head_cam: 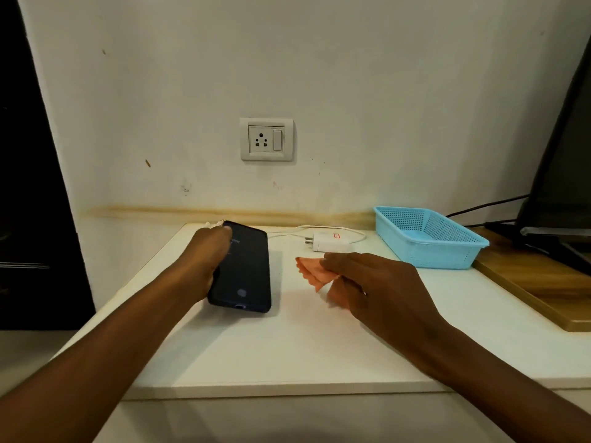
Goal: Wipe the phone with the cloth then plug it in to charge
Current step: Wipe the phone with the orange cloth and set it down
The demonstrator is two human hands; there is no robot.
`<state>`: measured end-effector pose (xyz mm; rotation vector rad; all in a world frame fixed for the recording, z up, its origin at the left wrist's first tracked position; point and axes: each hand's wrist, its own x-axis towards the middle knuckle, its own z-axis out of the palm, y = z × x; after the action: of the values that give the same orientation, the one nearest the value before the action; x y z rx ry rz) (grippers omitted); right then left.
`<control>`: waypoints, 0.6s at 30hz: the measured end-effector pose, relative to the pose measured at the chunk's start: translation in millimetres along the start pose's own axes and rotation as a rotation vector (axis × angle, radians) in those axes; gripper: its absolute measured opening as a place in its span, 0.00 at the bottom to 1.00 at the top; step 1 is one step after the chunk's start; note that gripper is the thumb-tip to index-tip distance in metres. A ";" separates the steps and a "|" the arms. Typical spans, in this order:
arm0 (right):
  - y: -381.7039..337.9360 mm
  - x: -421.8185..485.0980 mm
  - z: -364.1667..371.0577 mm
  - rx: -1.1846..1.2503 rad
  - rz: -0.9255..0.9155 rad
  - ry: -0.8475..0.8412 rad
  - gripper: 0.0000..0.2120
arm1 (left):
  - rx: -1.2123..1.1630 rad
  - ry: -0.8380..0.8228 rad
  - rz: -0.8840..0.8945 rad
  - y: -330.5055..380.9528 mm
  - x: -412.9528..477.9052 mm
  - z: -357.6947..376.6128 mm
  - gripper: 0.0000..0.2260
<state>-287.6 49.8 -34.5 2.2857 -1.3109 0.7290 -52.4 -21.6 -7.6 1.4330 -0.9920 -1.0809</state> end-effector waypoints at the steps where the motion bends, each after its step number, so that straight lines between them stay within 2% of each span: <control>1: -1.2 -0.3 -0.7 -0.014 -0.006 -0.020 0.20 | 0.060 0.024 0.006 -1.6 0.2 -3.6 0.06; 5: -8.3 -0.1 2.0 0.031 -0.046 -0.105 0.19 | 0.325 0.110 0.037 -10.3 2.8 -13.6 0.06; 10: -5.5 -1.5 5.0 0.093 0.017 -0.258 0.20 | 0.463 0.120 0.125 -16.5 1.6 -13.7 0.07; 18: -6.0 -5.7 3.3 0.116 0.088 -0.346 0.19 | 0.831 0.202 0.289 -27.4 -0.3 -15.1 0.12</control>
<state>-283.9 54.6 -41.1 2.5446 -1.5649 0.4596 -37.2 -14.4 -34.0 1.9145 -1.5325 -0.2837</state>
